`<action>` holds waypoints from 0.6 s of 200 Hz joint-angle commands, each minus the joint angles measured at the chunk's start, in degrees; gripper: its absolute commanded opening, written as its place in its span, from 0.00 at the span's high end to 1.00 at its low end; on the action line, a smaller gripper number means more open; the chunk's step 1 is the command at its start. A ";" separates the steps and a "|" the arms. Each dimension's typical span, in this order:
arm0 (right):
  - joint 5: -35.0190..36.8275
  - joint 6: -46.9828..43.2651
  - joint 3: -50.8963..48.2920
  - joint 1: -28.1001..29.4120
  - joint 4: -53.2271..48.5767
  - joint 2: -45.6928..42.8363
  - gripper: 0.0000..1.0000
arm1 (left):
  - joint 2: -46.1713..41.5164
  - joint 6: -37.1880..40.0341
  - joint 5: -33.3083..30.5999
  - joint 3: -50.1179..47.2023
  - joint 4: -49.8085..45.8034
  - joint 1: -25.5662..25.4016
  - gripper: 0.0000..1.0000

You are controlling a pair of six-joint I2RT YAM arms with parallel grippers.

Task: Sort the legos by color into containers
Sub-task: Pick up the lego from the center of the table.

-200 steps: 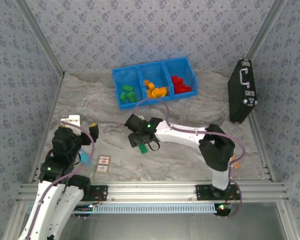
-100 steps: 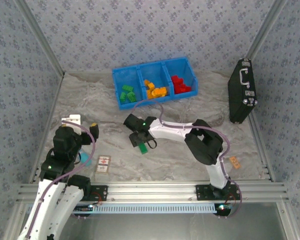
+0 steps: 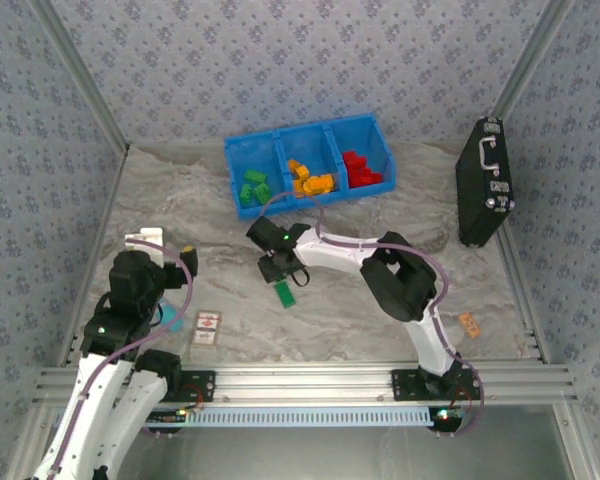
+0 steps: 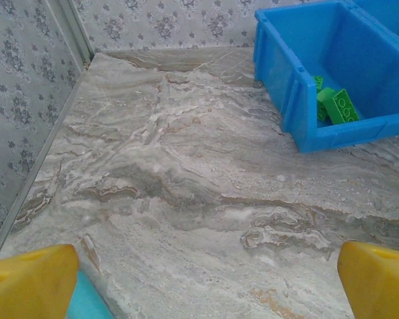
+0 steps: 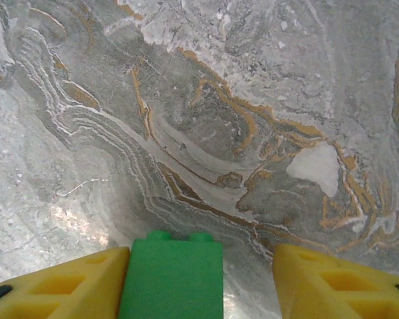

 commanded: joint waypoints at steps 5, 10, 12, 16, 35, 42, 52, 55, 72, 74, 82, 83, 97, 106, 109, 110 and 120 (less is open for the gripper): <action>-1.75 -1.16 2.43 -0.76 -1.10 1.50 0.46 | 0.48 0.42 -0.96 1.57 -0.04 -0.37 0.00; -1.89 -1.29 2.56 -0.87 -1.17 1.59 0.48 | 0.56 0.49 -0.94 1.57 -0.05 -0.38 0.00; -1.89 -1.31 2.63 -0.84 -1.19 1.67 0.49 | 0.57 0.51 -0.96 1.53 0.01 -0.40 0.00; -1.97 -1.38 2.80 -0.94 -1.20 1.79 0.50 | 0.66 0.47 -0.97 1.57 0.02 -0.42 0.00; -2.44 -1.76 3.39 -1.37 -1.36 2.15 0.56 | 1.10 0.56 -1.10 1.58 0.12 -0.37 0.00; -2.64 -1.93 3.74 -1.48 -1.35 2.33 0.57 | 1.26 0.62 -1.15 1.57 0.12 -0.29 0.00; -2.89 -2.29 4.28 -1.78 -1.34 2.59 0.59 | 1.50 0.64 -1.23 1.56 0.20 -0.28 0.00; -2.97 -2.44 4.51 -1.96 -1.37 2.68 0.60 | 1.61 0.66 -1.24 1.57 0.28 -0.28 0.00; -3.35 -3.27 5.82 -2.66 -2.63 3.43 0.62 | 2.14 0.81 -1.25 1.57 0.33 -0.20 0.00; -3.33 -3.38 5.93 -2.78 -2.85 3.54 0.63 | 2.22 0.81 -1.28 1.57 0.32 -0.24 0.00; -3.56 -3.67 6.48 -3.11 -3.11 3.87 0.63 | 2.42 0.79 -1.24 1.59 0.35 -0.24 0.00; -3.63 -3.73 6.55 -3.20 -3.12 3.89 0.63 | 2.47 0.80 -1.24 1.58 0.36 -0.17 0.00; -4.01 -4.39 7.33 -3.84 -3.45 4.26 0.65 | 2.85 0.90 -1.28 1.65 0.44 -0.04 0.00; -4.14 -4.78 7.78 -4.15 -3.72 4.51 0.65 | 3.03 0.90 -1.23 1.66 0.48 0.07 0.00; -4.18 -4.84 7.98 -4.21 -3.81 4.53 0.65 | 3.12 0.86 -1.23 1.66 0.52 0.07 0.00; -4.21 -4.89 8.04 -4.23 -3.86 4.58 0.65 | 3.12 0.88 -1.23 1.66 0.49 0.07 0.00; -4.31 -5.28 8.60 -4.58 -4.16 4.79 0.66 | 3.30 0.83 -1.17 1.65 0.56 0.24 0.00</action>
